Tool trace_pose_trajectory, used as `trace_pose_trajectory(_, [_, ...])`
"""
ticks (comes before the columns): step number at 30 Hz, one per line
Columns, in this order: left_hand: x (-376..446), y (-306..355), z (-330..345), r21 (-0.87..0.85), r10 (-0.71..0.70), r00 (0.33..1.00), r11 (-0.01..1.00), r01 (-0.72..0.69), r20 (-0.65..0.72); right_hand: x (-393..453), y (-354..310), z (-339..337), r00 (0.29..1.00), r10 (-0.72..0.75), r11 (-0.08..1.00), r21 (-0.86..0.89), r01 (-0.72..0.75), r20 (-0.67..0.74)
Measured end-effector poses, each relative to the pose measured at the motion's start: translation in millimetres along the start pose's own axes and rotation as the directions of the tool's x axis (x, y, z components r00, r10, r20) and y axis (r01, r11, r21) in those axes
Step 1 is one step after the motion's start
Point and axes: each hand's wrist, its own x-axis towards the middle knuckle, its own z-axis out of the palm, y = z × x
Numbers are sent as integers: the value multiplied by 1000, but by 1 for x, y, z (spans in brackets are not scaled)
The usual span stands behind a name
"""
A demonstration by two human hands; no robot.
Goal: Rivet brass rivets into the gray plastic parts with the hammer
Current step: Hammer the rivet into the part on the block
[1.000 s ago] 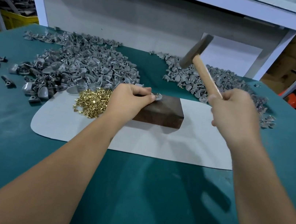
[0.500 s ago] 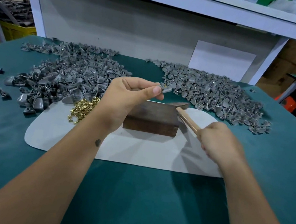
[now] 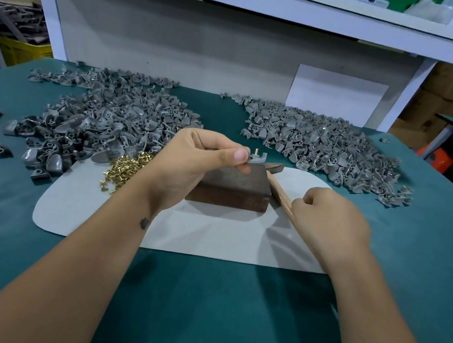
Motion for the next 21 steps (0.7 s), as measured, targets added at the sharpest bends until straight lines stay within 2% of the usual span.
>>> trace_pose_trajectory(3, [0,0,0,-29,-12,1000,1000,12,9,-1,-3,1,998,-10,1000,7,10,-58])
trace_pose_trajectory(6, [0,0,1,-41,-5,999,999,6,42,-2,-6,0,984,-39,997,60,50,-173])
trace_pose_trajectory(11, [0,-1,0,-67,-2,999,998,5,47,-4,-11,1,934,-70,957,240,162,-351])
trace_pose_trajectory(13, [1,-2,0,-56,-8,999,998,10,43,-6,-14,1,916,-79,909,349,228,-393])
trace_pose_trajectory(15, [1,-2,0,-48,-11,999,999,12,39,-10,-19,-2,898,-104,766,541,347,-428])
trace_pose_trajectory(17, [0,-2,1,-46,-16,999,999,17,32,-19,-27,-7,900,-138,515,746,422,-413])
trace_pose_trajectory(19, [0,-2,1,-48,-25,999,999,26,22,-28,-35,-13,912,-194,264,876,404,-362])
trace_pose_trajectory(21, [0,-3,1,-45,-42,999,998,42,8,-34,-41,-16,905,-271,141,917,373,-327])
